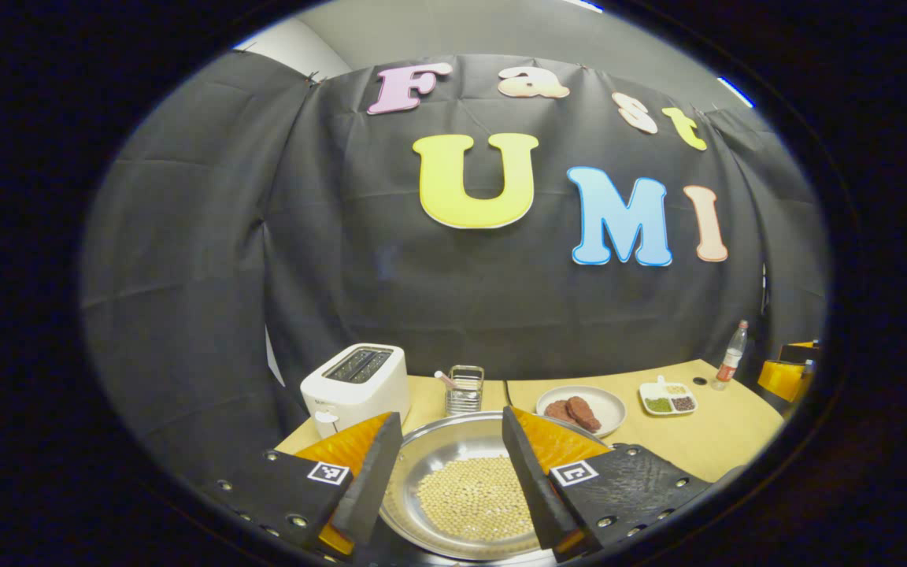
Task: First push the handle of the pot to place it horizontally, then grasp the pot with both hands and set it on the induction cooktop.
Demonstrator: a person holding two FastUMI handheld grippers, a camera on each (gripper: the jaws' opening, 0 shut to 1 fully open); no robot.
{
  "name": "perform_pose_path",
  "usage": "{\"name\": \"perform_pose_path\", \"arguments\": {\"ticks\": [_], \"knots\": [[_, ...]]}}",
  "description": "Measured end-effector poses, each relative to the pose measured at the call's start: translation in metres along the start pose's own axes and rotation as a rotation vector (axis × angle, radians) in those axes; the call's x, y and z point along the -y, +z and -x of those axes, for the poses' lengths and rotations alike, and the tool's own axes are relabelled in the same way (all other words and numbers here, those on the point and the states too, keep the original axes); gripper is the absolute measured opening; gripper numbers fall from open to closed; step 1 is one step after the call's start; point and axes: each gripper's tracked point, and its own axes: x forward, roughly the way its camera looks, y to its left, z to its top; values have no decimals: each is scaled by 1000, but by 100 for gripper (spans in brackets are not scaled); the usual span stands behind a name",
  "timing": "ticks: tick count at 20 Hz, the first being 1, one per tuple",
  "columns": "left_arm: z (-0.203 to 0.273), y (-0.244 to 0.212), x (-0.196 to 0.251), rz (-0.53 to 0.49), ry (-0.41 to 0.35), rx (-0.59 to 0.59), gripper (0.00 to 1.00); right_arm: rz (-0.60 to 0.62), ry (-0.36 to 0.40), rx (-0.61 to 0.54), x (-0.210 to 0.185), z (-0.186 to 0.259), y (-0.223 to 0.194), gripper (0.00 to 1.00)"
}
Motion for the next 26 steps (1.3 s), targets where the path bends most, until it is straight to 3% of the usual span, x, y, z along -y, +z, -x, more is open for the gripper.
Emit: {"name": "perform_pose_path", "arguments": {"ticks": [1, 2, 12, 14, 16, 17, 18, 19, 20, 26], "knots": [[10, 7, 14, 5, -9, 14, 77, -3, -8, 15, 13, 10, 3, 93], [20, 12, 27, 10, -17, 26, 75, -7, -14, 26, 24, 20, 7, 98], [125, 38, 124, 10, -61, 115, 77, -44, -49, 114, 115, 108, 20, 97], [149, 42, 134, -3, -57, 133, 80, -49, -40, 125, 125, 123, 21, 97], [171, 48, 142, -11, -49, 155, 75, -58, -27, 128, 131, 137, 21, 97], [181, 51, 144, -10, -46, 167, 80, -64, -18, 134, 133, 144, 22, 97], [193, 54, 146, -9, -42, 181, 75, -65, -14, 142, 135, 151, 24, 97], [203, 59, 147, -11, -42, 193, 75, -64, -13, 152, 137, 156, 26, 92], [212, 61, 148, -16, -43, 206, 75, -61, -14, 164, 138, 163, 29, 97], [249, 74, 139, -28, -52, 252, 75, -43, -30, 225, 132, 201, 47, 97]]}}
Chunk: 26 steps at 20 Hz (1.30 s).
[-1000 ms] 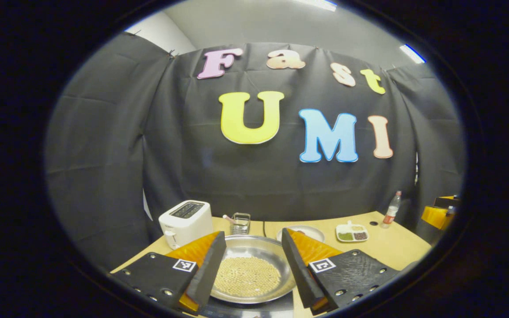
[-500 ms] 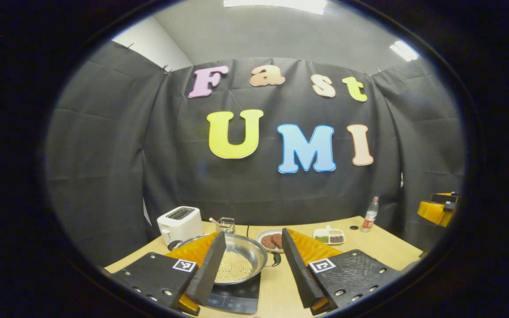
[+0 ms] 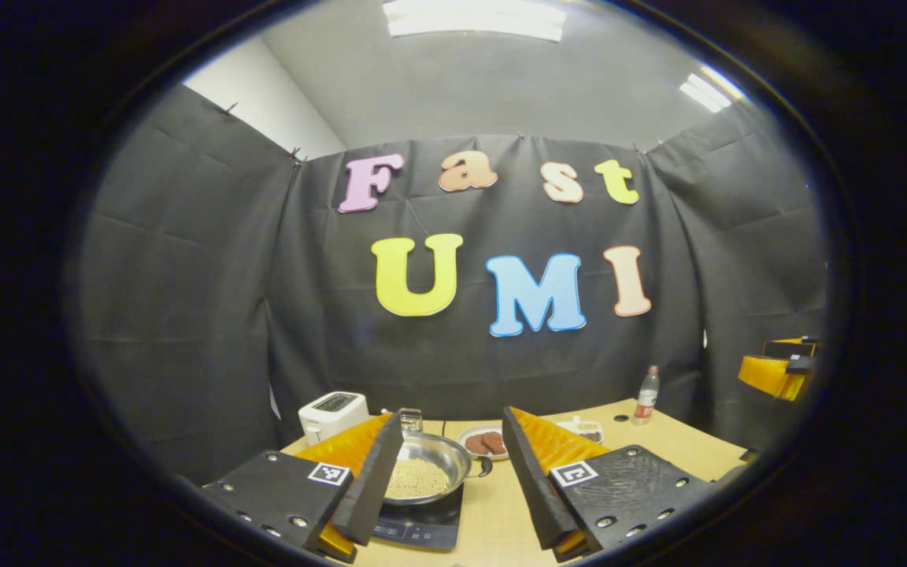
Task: First push the handle of the pot to place it horizontally, then grasp the pot with both hands and set it on the induction cooktop.
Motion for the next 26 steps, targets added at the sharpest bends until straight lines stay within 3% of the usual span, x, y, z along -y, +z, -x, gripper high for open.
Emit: {"name": "perform_pose_path", "arguments": {"ticks": [9, 10, 11, 14, 26], "knots": [[47, 3, -37, -8, -6, 12, 75, 2, -34, 71, -18, 45, 20, 97], [51, 1, -40, -5, -2, 14, 75, 4, -37, 75, -18, 50, 21, 92], [56, 3, -43, -1, 0, 18, 75, 5, -37, 73, -20, 53, 20, 97], [66, 5, -48, 5, 5, 29, 77, 6, -48, 77, -19, 62, 21, 97], [74, 13, -49, -9, -5, 41, 75, 6, -53, 69, -19, 68, 19, 97]]}}
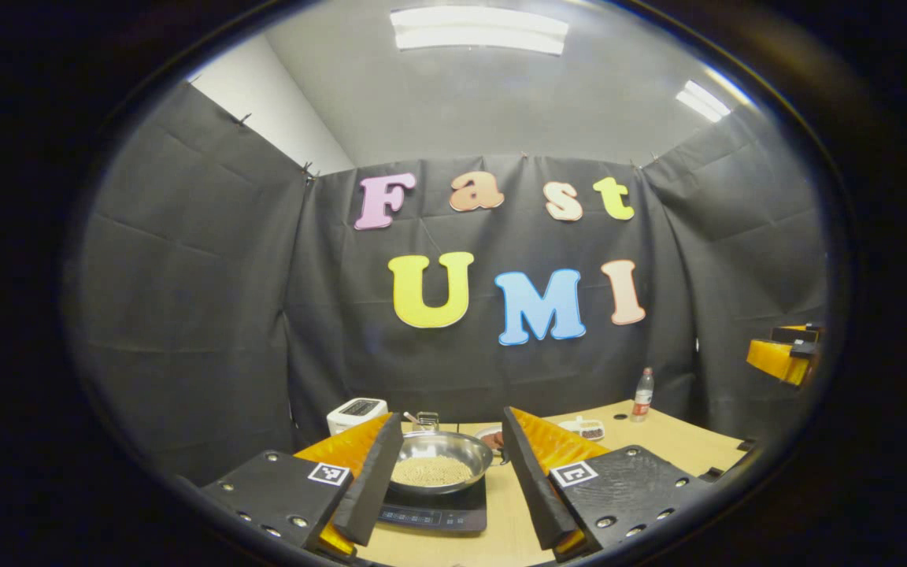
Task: First push the handle of the pot to place it horizontally, then grasp the pot with both hands and set it on the induction cooktop.
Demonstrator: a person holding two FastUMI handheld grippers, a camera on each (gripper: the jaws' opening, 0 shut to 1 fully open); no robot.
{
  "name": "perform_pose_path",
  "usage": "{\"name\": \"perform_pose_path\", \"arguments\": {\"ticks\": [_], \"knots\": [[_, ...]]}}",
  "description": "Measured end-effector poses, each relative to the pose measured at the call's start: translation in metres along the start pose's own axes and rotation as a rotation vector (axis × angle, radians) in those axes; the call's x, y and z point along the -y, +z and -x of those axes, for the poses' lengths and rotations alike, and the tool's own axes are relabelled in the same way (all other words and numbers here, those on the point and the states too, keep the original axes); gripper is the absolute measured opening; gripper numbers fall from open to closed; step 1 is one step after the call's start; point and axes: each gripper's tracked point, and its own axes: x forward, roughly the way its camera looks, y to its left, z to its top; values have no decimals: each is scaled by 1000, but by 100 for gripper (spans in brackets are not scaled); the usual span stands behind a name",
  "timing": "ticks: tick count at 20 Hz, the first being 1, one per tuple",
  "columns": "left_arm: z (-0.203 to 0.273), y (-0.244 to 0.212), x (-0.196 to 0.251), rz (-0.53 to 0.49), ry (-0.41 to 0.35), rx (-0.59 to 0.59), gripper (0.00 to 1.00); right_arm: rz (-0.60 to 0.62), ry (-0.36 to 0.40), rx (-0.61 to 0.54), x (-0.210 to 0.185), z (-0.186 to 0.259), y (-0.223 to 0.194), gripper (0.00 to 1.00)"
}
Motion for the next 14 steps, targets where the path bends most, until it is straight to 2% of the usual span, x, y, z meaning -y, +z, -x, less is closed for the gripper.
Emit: {"name": "perform_pose_path", "arguments": {"ticks": [4, 14], "knots": [[-2, 1, 1, -11, 4, 5, 77, 1, 0, 5, 0, -2, 2, 97], [-3, 0, 5, -14, 1, 10, 75, 13, 6, -8, -3, -7, -2, 97]]}}
